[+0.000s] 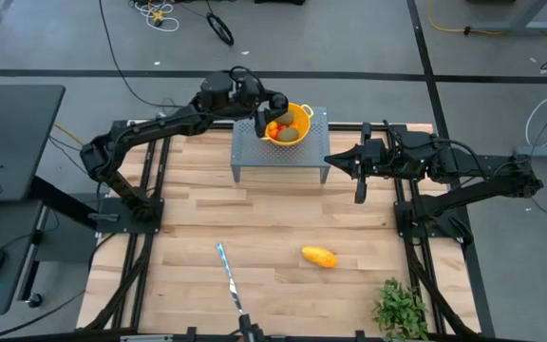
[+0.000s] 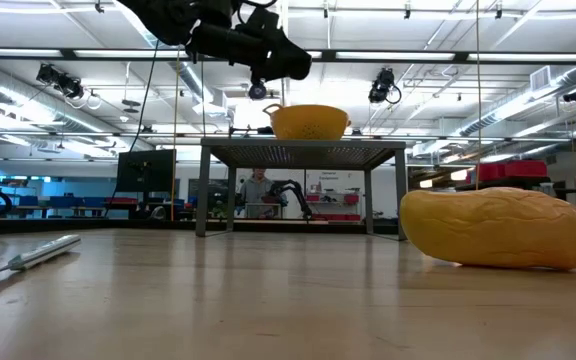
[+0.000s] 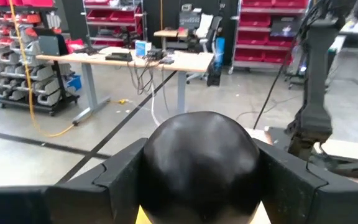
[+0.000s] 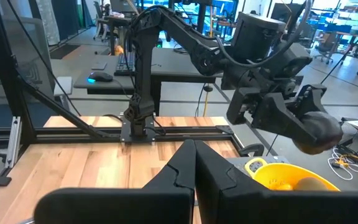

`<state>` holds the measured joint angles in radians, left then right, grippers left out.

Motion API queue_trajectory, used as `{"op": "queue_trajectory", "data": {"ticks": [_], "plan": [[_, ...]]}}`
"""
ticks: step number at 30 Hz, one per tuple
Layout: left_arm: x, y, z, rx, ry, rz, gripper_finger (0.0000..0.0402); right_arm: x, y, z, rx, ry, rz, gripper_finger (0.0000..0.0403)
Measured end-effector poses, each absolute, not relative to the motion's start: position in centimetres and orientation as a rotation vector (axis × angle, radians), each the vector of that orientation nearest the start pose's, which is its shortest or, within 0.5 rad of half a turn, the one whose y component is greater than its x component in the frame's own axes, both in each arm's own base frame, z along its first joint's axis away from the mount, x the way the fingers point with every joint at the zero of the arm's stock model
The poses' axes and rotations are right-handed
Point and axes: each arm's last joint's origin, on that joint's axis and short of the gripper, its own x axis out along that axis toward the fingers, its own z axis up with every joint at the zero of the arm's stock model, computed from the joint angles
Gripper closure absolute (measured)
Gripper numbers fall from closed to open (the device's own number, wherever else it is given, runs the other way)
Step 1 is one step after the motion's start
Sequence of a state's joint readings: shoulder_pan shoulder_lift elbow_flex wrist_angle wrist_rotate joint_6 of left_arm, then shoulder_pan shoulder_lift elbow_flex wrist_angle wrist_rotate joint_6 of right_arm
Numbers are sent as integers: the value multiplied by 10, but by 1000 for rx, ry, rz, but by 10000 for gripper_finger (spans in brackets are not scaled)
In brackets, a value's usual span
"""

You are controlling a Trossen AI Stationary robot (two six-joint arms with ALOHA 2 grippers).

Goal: Pick & Place Fruit
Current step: Put the plum into the yellow colander bowl on the shelf

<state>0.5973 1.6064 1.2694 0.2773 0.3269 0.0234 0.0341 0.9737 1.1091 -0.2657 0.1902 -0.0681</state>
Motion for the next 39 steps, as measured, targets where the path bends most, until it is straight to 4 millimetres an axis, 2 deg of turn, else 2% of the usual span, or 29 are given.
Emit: {"op": "queue_trajectory", "data": {"ticks": [13,20,26,39], "plan": [[316,201,328,-28,151,287,142,202,1,402,-82,135,-151,400],[330,194,318,-31,171,279,138,202,1,402,-82,135,-151,400],[333,193,311,-42,196,282,141,202,1,402,-83,136,-151,400],[330,196,302,-75,280,299,137,202,2,402,-82,138,-144,400]]}}
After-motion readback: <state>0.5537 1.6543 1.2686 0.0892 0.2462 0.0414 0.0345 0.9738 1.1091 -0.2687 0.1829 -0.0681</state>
